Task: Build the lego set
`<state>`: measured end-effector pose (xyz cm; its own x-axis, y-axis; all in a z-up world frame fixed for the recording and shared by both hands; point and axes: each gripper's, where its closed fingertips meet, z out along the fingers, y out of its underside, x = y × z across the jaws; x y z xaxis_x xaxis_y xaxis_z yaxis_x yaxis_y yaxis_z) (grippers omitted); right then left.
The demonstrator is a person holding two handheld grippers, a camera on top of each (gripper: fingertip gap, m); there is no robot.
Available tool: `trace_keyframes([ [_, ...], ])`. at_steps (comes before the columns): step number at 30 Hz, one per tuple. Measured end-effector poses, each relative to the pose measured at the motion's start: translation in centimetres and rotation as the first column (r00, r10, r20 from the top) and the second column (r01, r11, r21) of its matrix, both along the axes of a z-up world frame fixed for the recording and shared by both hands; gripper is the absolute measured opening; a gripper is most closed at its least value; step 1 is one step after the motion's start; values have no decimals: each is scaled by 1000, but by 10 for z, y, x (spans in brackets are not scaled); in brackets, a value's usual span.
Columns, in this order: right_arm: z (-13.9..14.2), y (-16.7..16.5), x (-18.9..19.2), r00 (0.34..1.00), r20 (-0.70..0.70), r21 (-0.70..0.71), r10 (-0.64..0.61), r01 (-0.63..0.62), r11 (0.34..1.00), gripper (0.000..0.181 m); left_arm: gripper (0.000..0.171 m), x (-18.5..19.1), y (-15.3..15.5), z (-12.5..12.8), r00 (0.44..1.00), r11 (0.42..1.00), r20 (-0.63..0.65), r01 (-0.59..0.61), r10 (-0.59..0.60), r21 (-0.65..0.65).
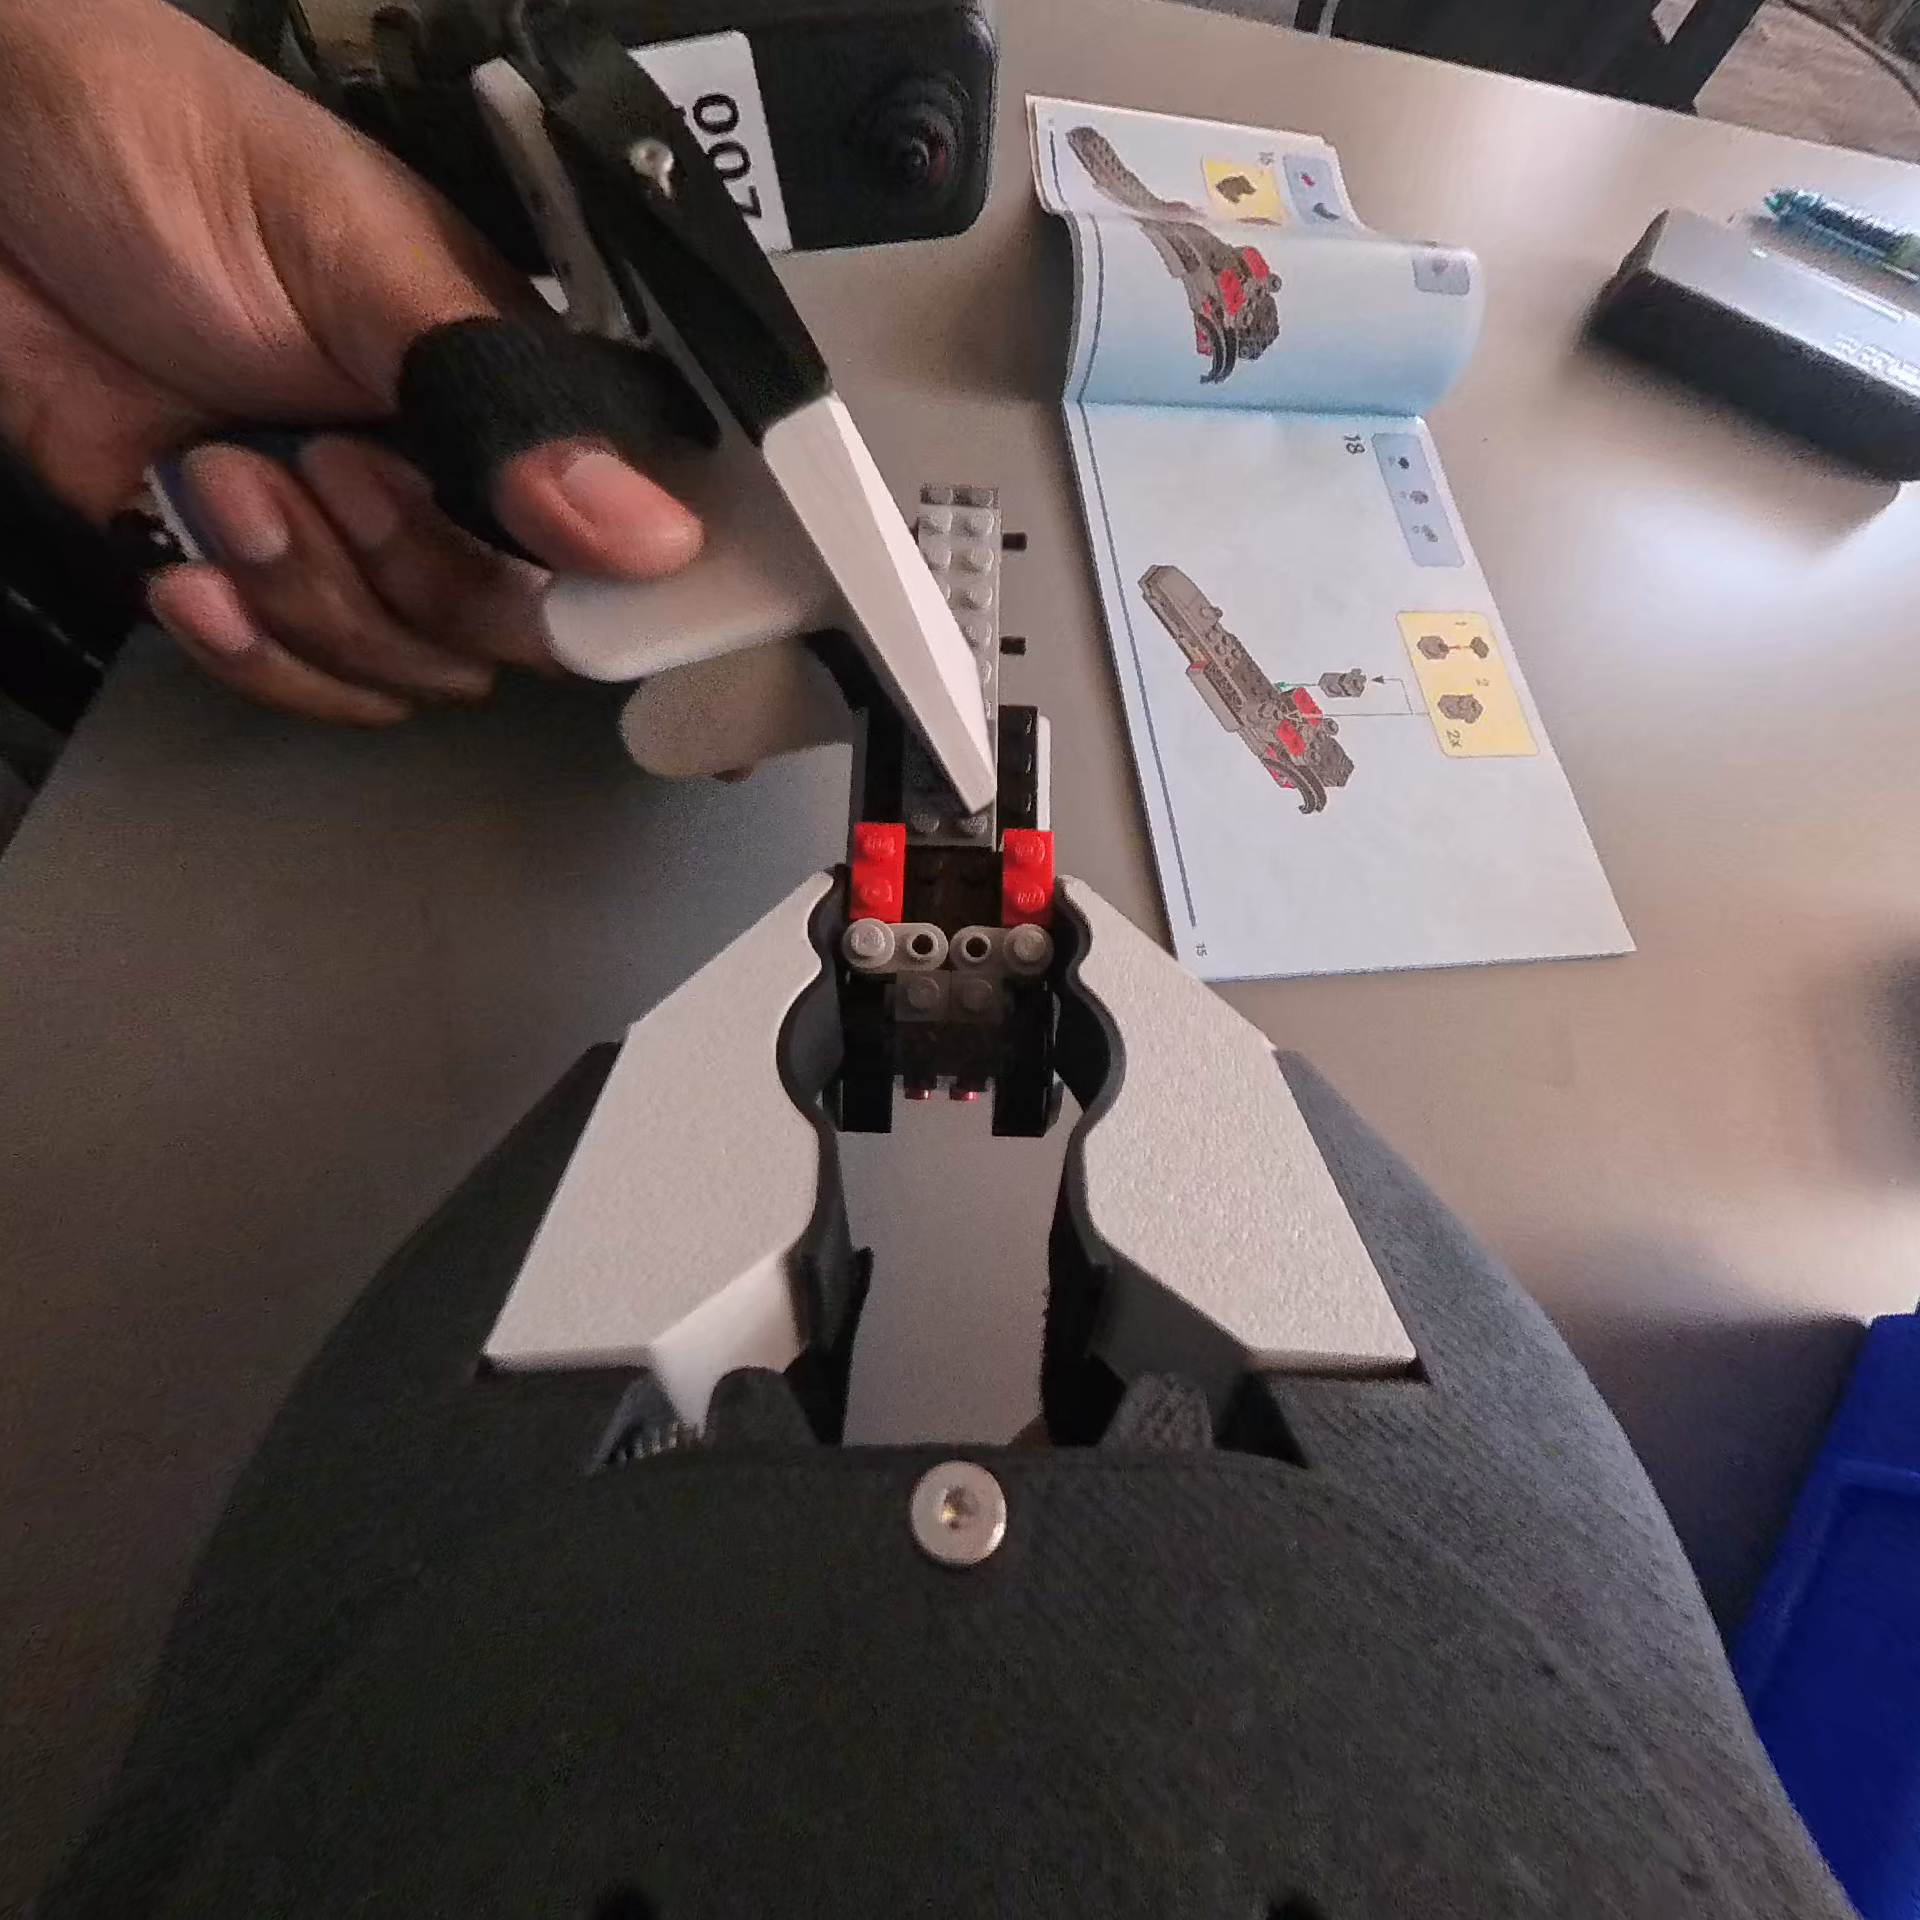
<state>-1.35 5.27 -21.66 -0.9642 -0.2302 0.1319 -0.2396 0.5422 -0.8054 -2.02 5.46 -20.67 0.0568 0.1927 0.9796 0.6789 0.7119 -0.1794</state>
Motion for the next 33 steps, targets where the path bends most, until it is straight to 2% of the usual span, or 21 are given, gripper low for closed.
trace_keyframes([
  [20, 6, -4, 0, 998, -63, -39, -15, 13, 999, 37, 24, 2, -4, 6, 995, 984, -99, -10, -8, -180],
  [26, 10, -6, -5, 995, -88, -75, -44, 38, 996, 37, 24, -3, -6, 11, 993, 988, -121, -10, -8, -151],
  [27, 12, -7, -6, 995, -85, -92, -55, 47, 995, 37, 26, -3, -5, 13, 991, 988, -135, -6, -15, -157],
  [29, 17, -8, -11, 991, -103, -128, -88, 75, 989, 38, 51, -4, -5, 12, 989, 982, -145, -8, -20, -191],
  [33, 27, -9, -19, 980, -128, -212, -151, 122, 970, 37, 42, -4, -10, 27, 972, 988, -235, -56, 22, -141],
])
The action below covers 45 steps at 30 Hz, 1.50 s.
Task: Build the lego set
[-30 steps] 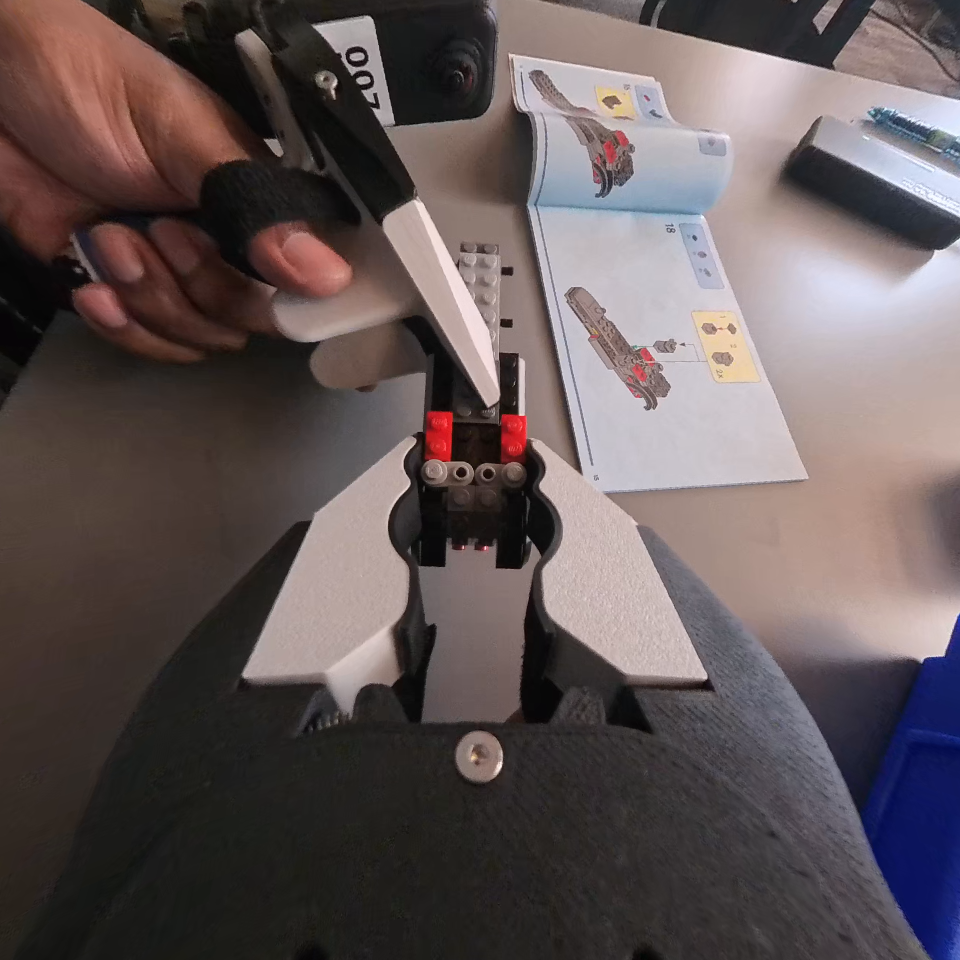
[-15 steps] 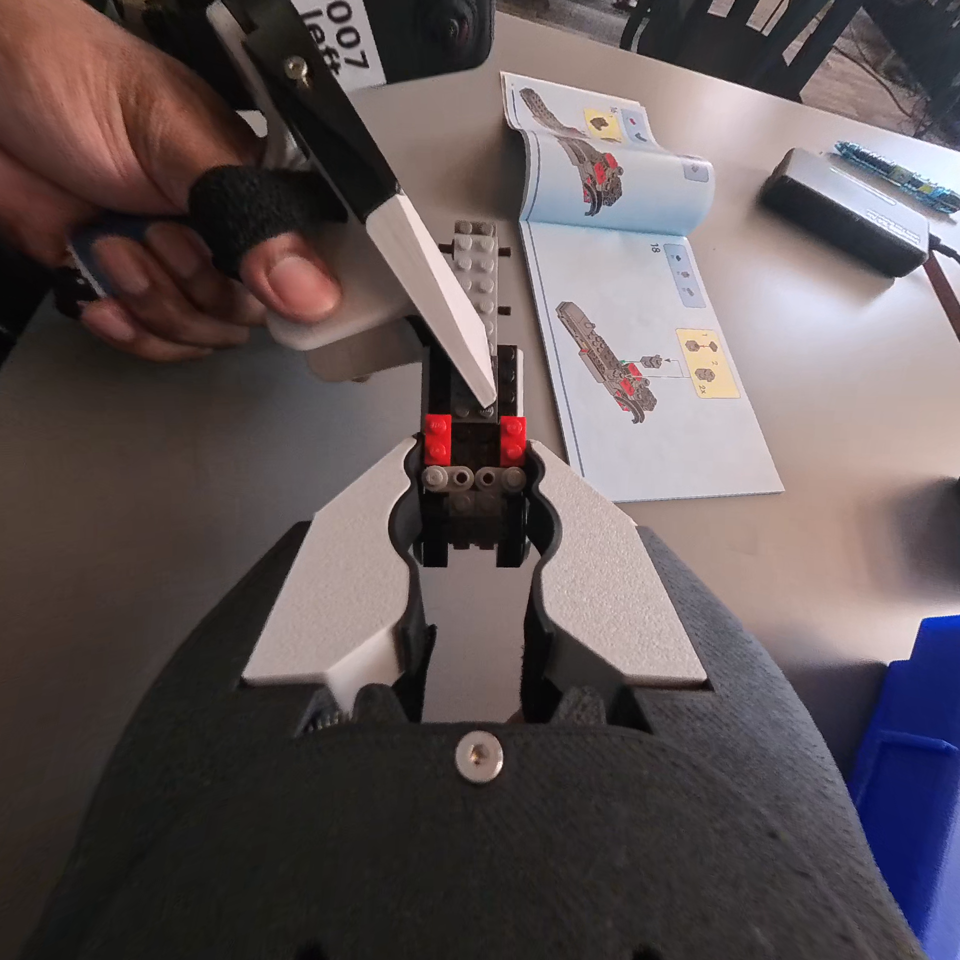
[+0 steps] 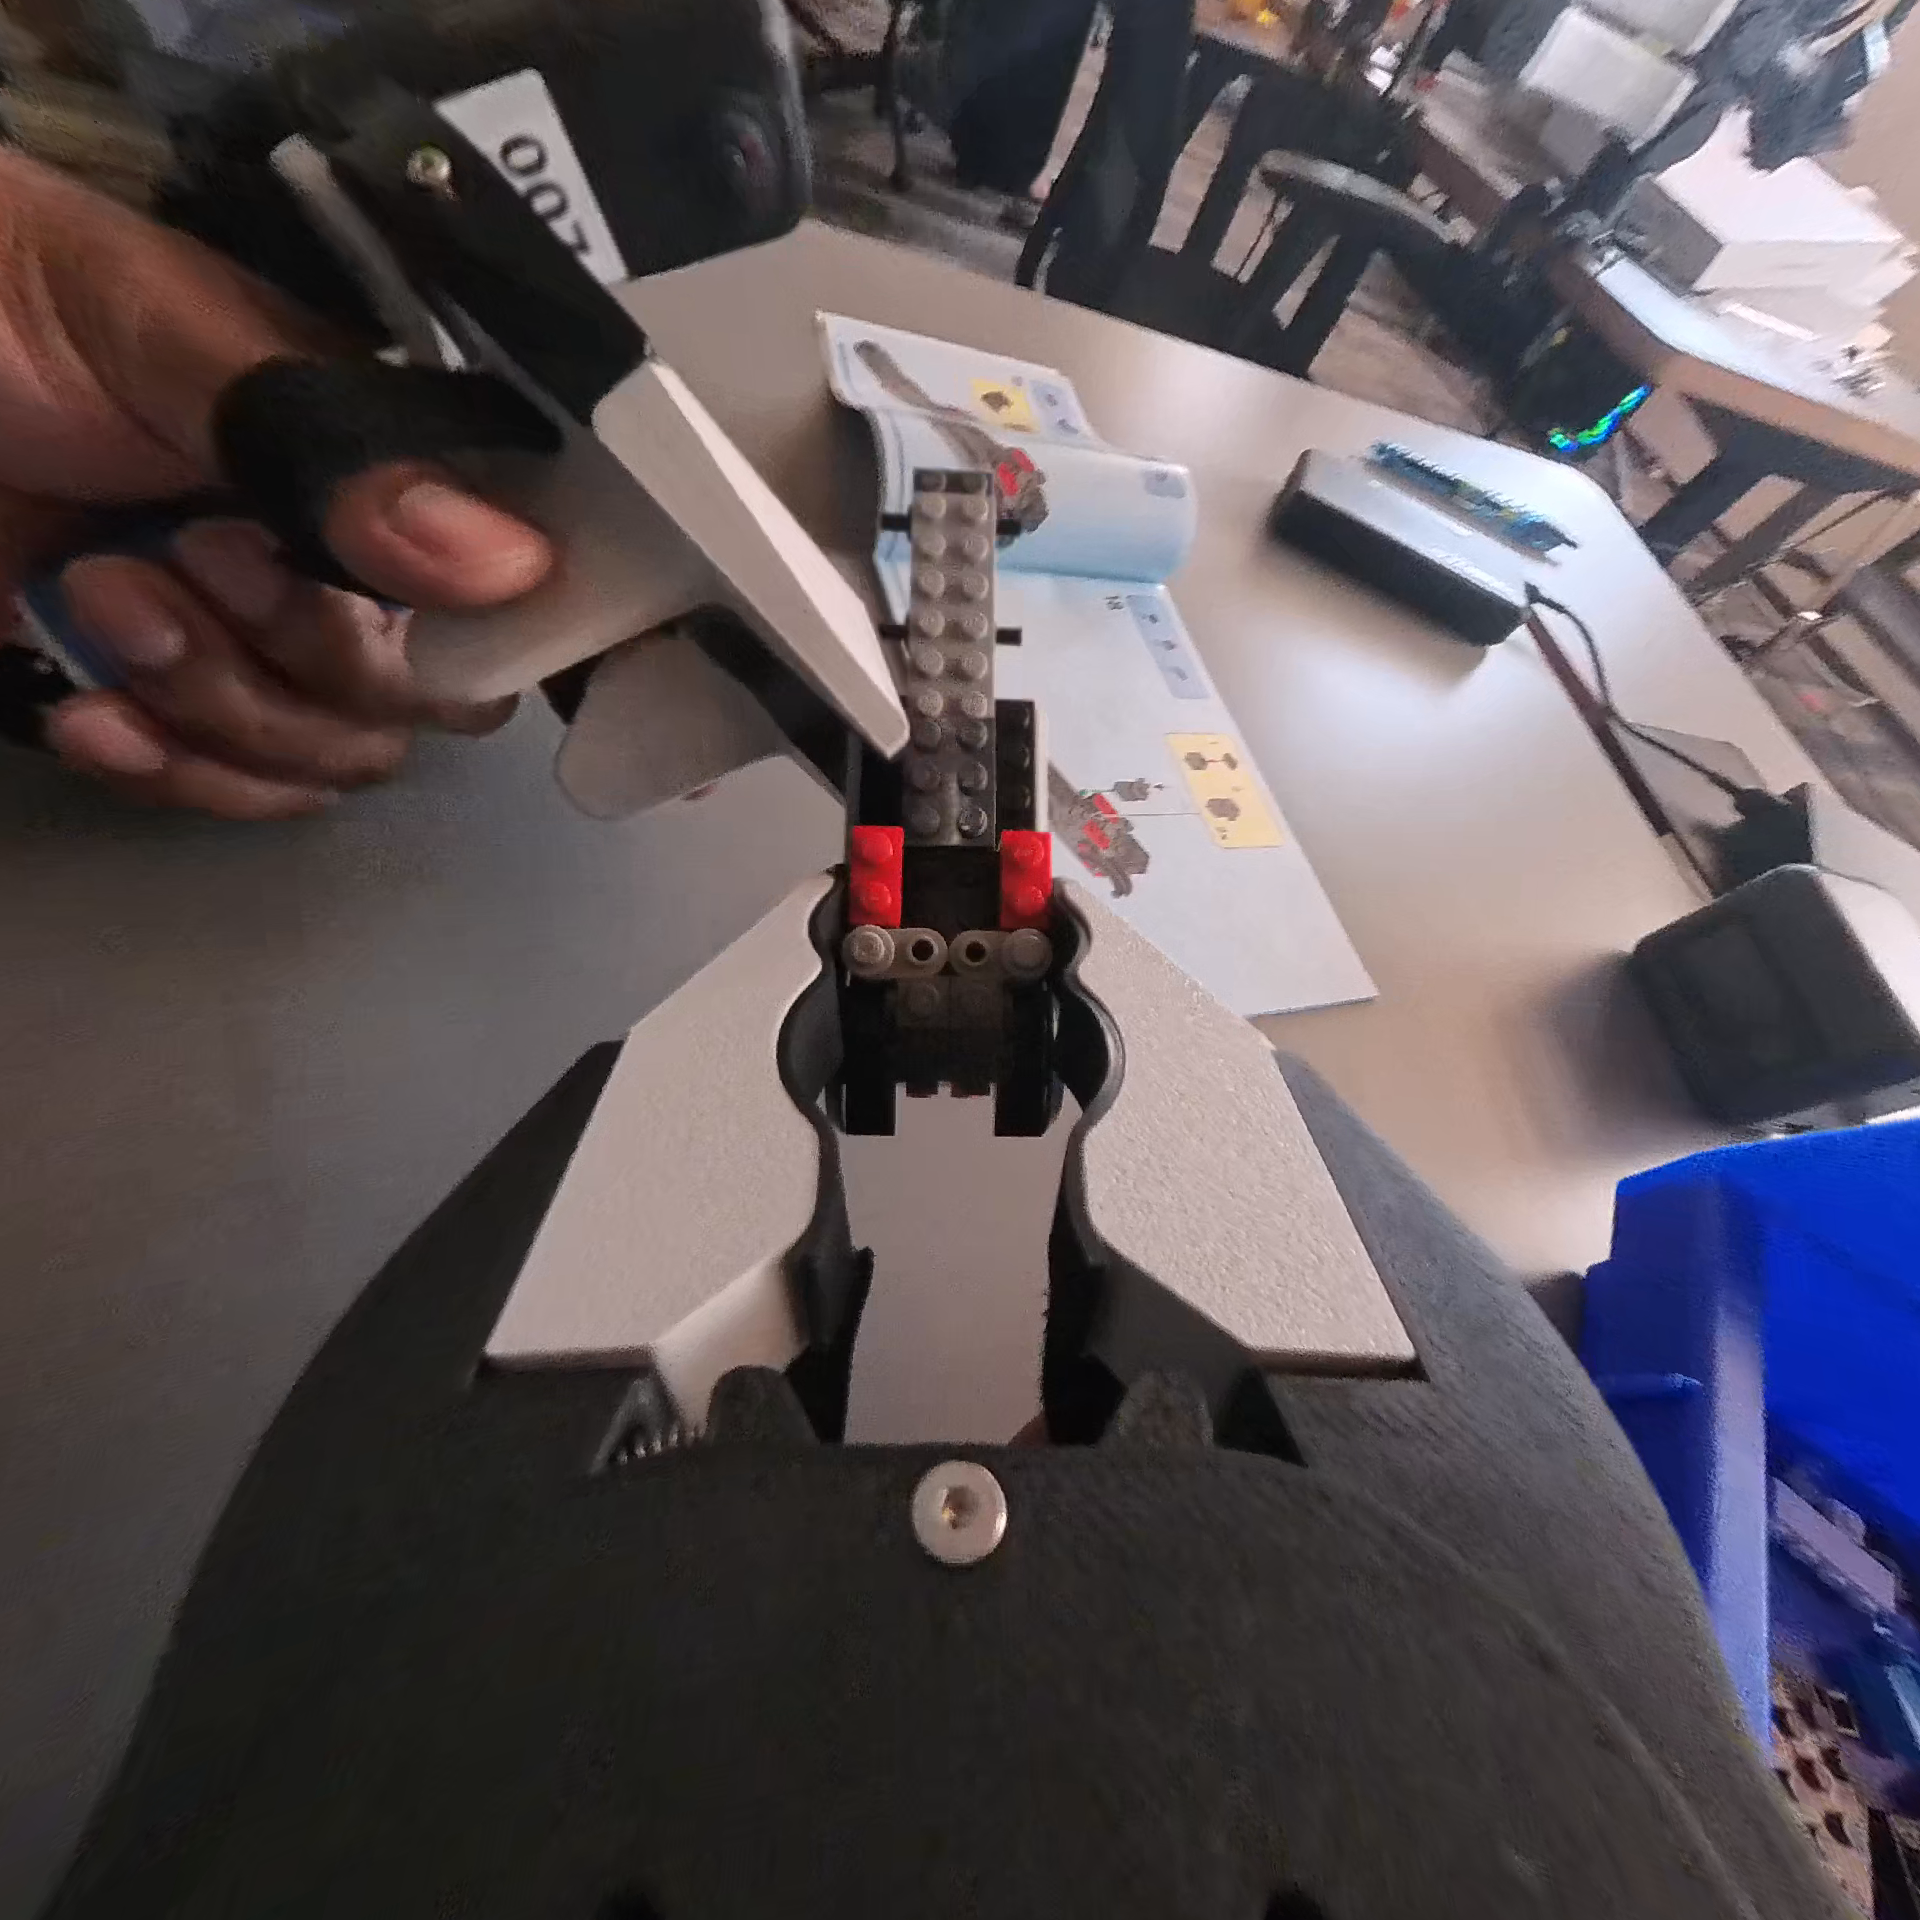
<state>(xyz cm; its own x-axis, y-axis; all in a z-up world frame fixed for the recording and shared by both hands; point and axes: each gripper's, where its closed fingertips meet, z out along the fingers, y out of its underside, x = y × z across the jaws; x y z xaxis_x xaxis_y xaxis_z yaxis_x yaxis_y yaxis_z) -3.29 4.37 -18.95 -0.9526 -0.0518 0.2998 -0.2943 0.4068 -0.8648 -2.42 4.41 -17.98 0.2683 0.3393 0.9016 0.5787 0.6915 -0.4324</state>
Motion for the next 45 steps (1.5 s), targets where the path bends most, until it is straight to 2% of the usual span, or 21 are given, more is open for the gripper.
trace_keyframes([
  [6, 10, -3, -2, 996, -76, -87, -42, 36, 996, 37, 28, -5, -6, 13, 995, 999, -90, -39, 42, 38],
  [13, 21, -4, 0, 985, -153, -158, -83, 59, 986, 38, 21, -6, -7, 21, 982, 999, -187, -35, 28, -31],
  [18, 34, -3, 4, 988, -137, -228, -64, 31, 973, 38, 21, -3, -6, 33, 954, 991, -298, 5, -46, -136],
  [23, 47, 3, 18, 997, 34, -282, 75, -62, 957, 64, 22, -2, -8, 44, 906, 973, -400, 51, -140, -226],
  [27, 63, 12, 12, 976, 177, -336, 125, -59, 940, 67, 22, 4, -10, 54, 814, 939, -514, 104, -270, -328],
  [30, 72, 11, 12, 953, 256, -346, 161, -65, 936, 66, 22, 8, -6, 57, 728, 879, -564, 113, -390, -463],
  [32, 74, 9, 18, 940, 282, -336, 193, -92, 937, 61, 22, 10, -1, 57, 673, 841, -580, 118, -459, -528],
  [37, 69, 4, 25, 936, 276, -296, 216, -131, 946, 47, 22, 19, 8, 61, 550, 800, -624, 149, -555, -581],
  [45, 65, 7, 32, 920, 278, -301, 275, -189, 935, 33, 22, 20, 14, 54, 499, 752, -606, 156, -620, -641],
])
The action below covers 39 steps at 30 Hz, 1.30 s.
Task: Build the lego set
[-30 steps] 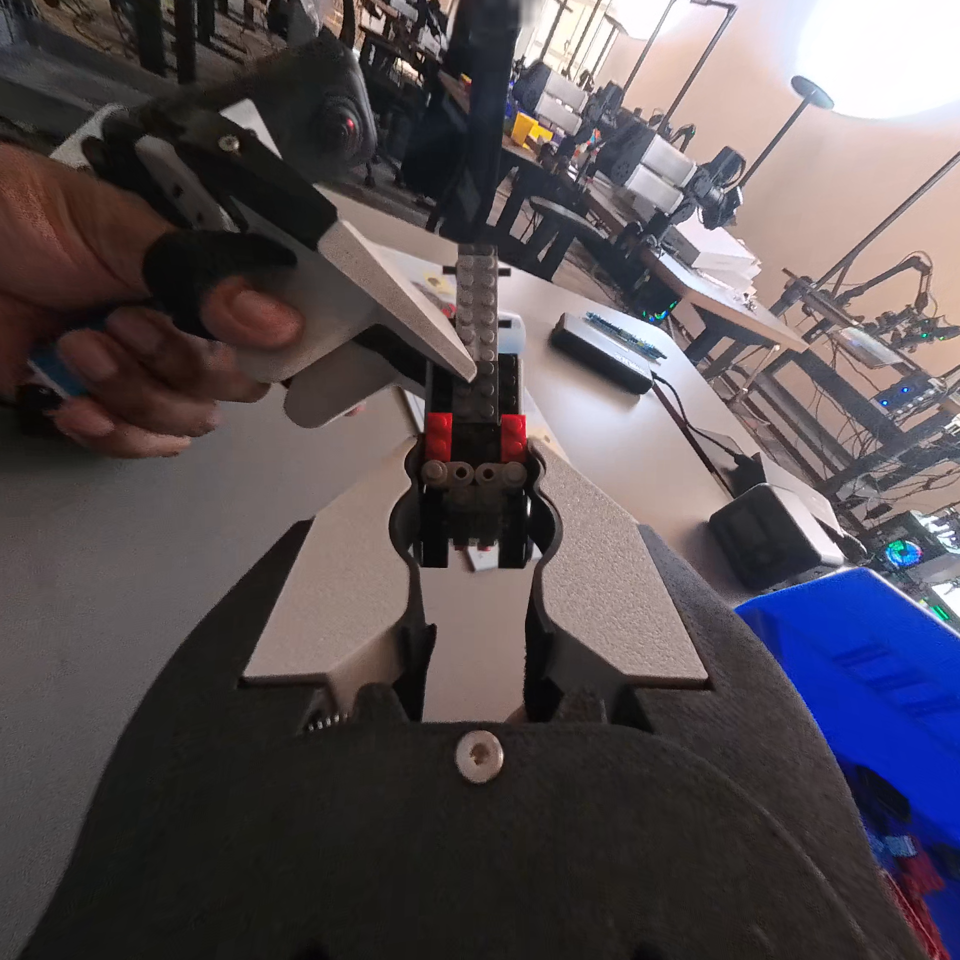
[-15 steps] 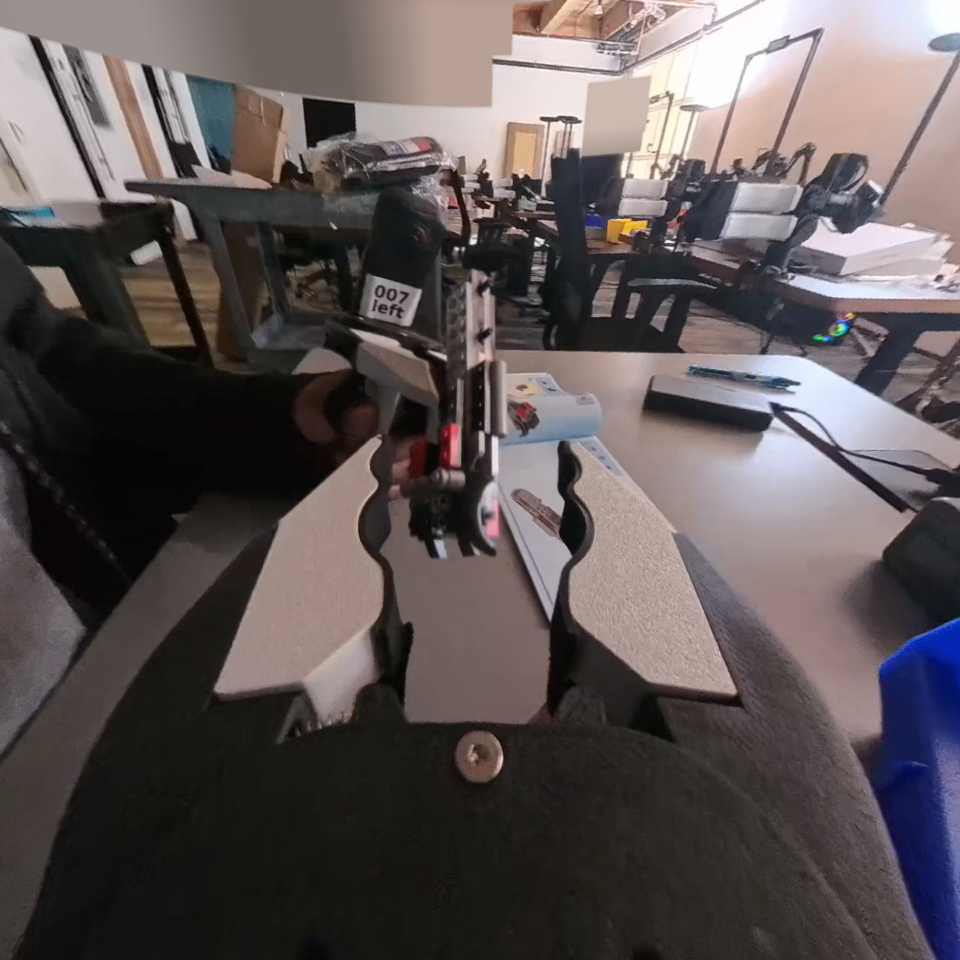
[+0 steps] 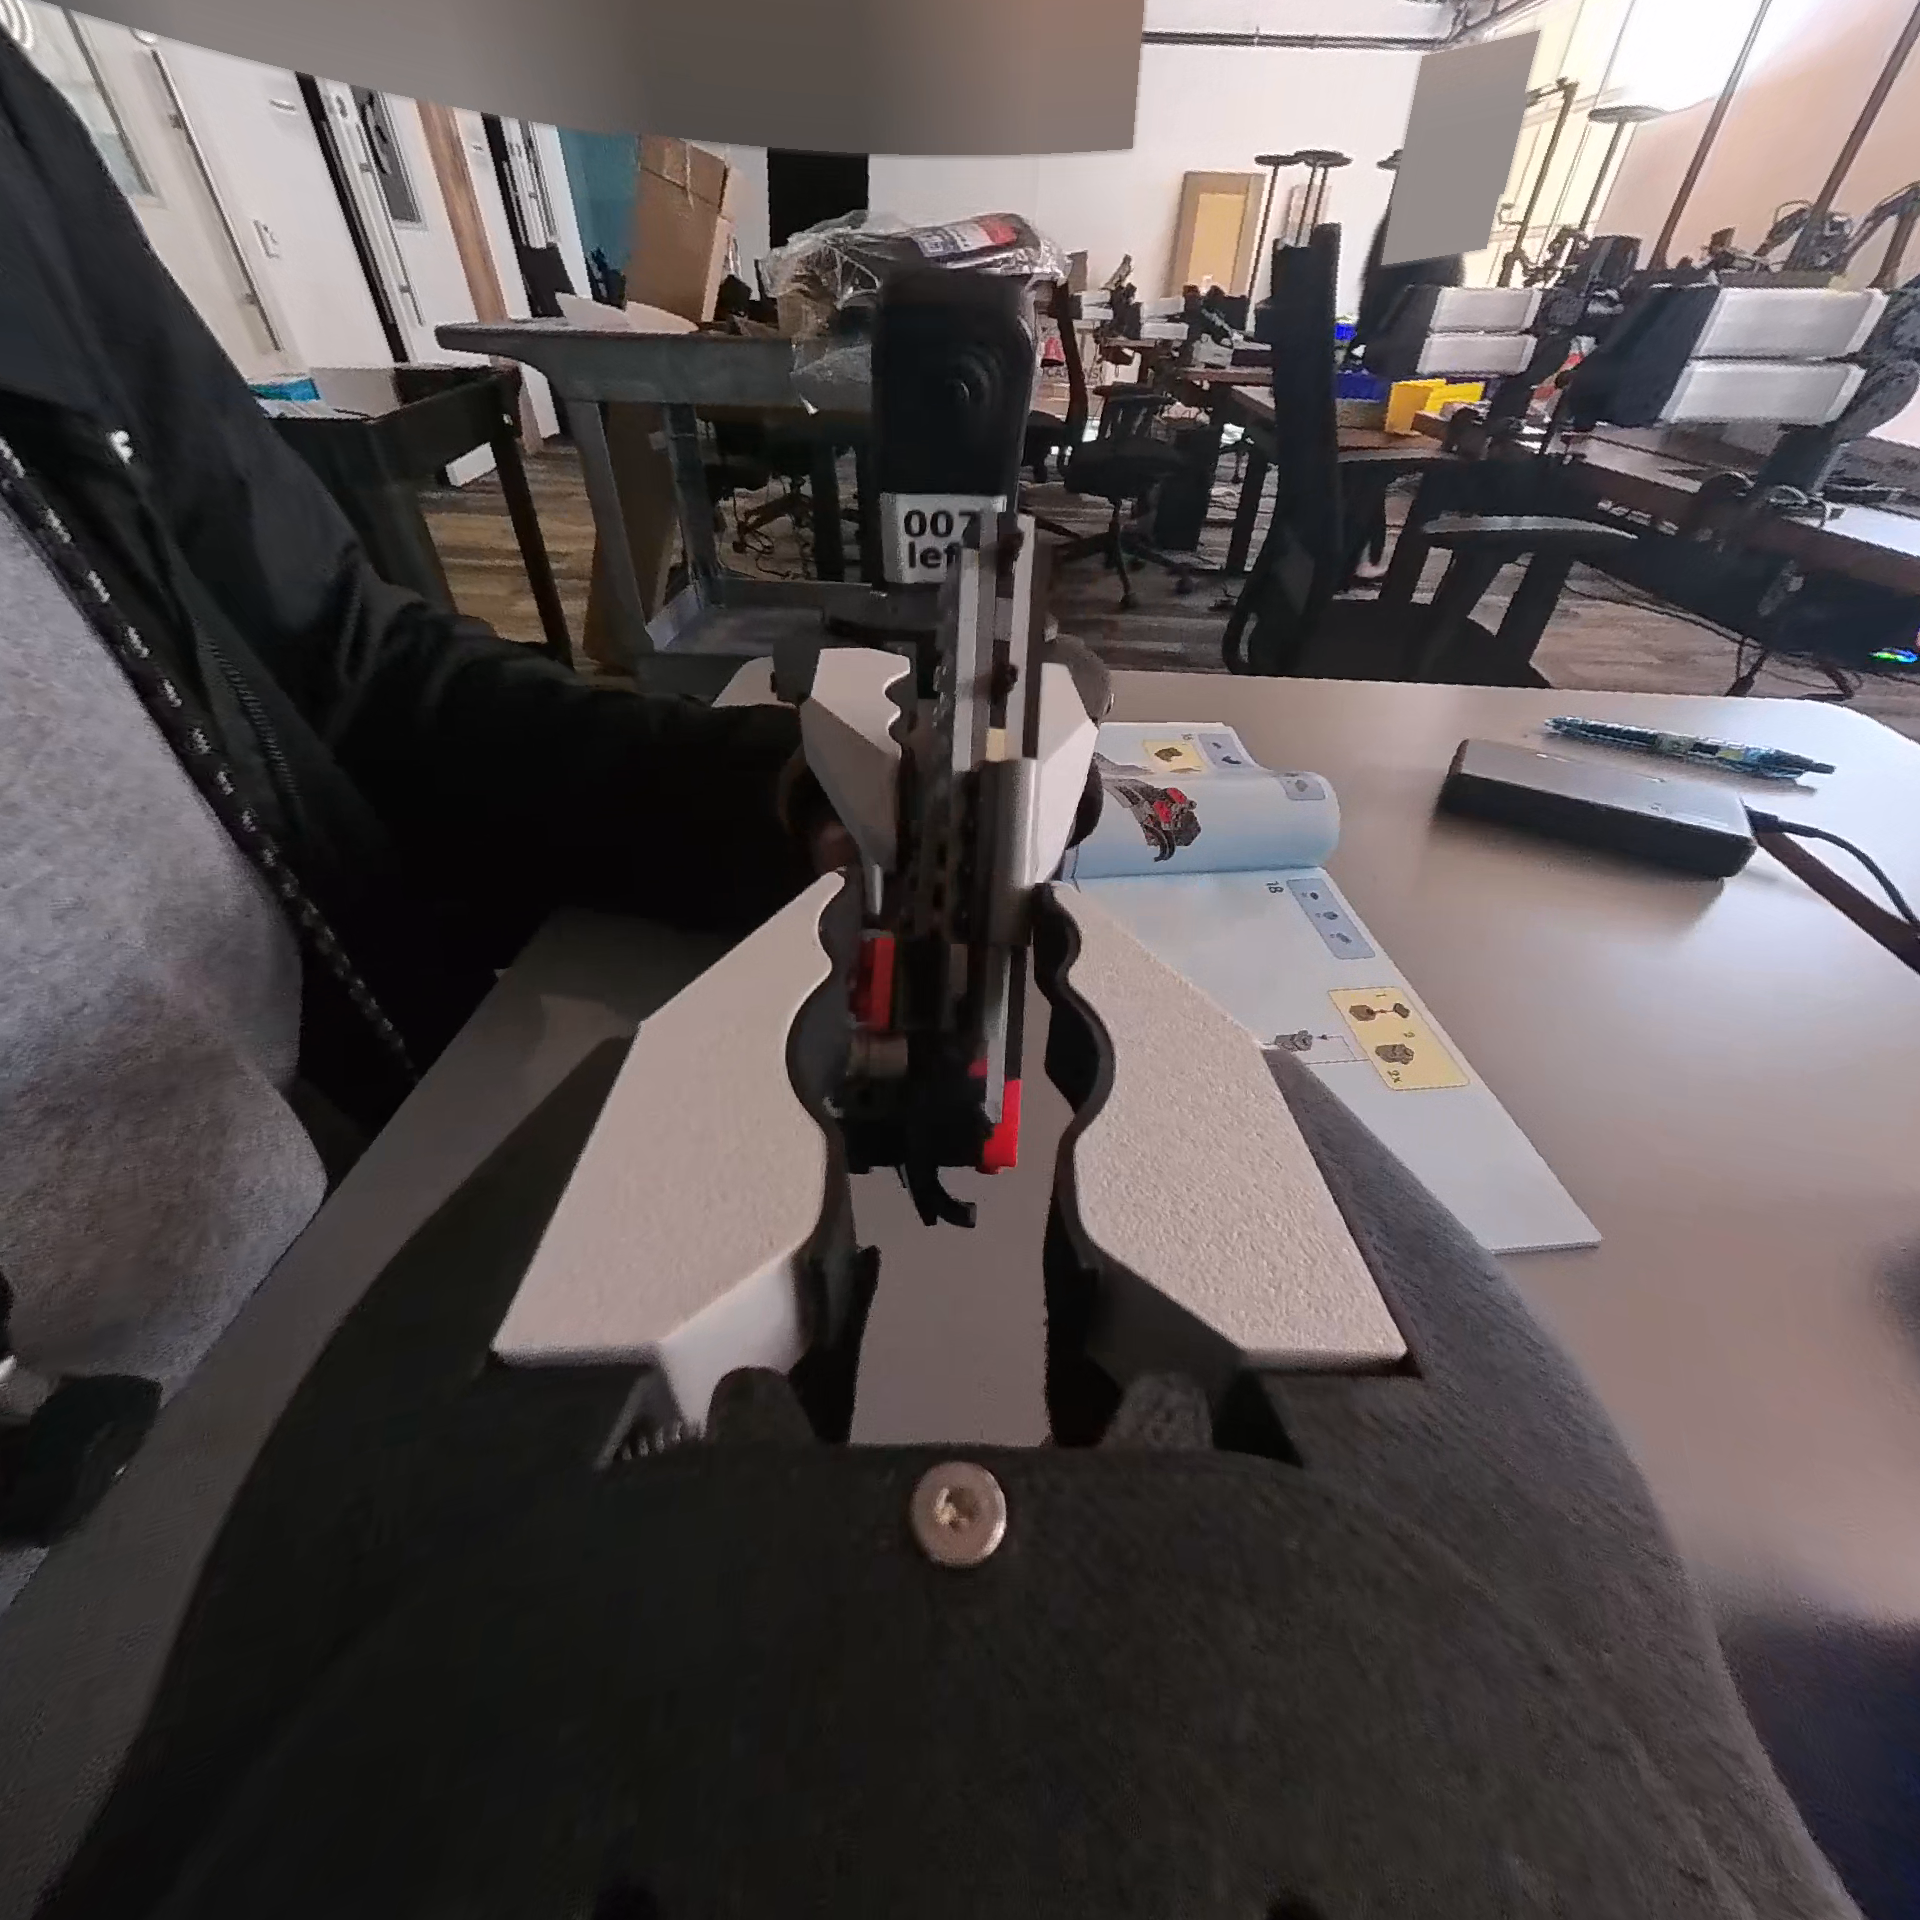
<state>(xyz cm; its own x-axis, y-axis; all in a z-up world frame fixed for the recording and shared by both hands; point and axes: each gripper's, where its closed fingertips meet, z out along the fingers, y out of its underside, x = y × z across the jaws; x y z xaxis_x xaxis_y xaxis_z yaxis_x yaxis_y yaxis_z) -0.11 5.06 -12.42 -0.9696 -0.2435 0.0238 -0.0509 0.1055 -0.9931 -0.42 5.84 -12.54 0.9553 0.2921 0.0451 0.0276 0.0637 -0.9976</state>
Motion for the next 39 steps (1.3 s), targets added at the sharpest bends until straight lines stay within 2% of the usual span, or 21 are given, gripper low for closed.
trace_keyframes([
  [9, -4, 4, 1, 999, 3, 4, 37, -37, 999, 25, 22, 4, 5, -7, 998, 997, -37, 39, -42, -71],
  [19, -6, 7, 7, 997, -24, -8, 70, -70, 998, 23, 22, 10, 9, -9, 996, 992, -72, 45, -54, -115],
  [30, 0, 8, 8, 996, -66, -41, 57, -59, 997, 22, 22, 11, 10, -3, 994, 995, -102, 31, -41, -99],
  [35, -2, 6, 2, 997, -70, 1, 7, -7, 1000, 23, 22, 5, 6, -4, 995, 997, -103, -16, 8, -81],
  [39, 0, 8, 1, 999, -49, 7, 6, -5, 1000, 34, 22, 5, 3, 1, 994, 998, -111, -24, 17, -61],
])
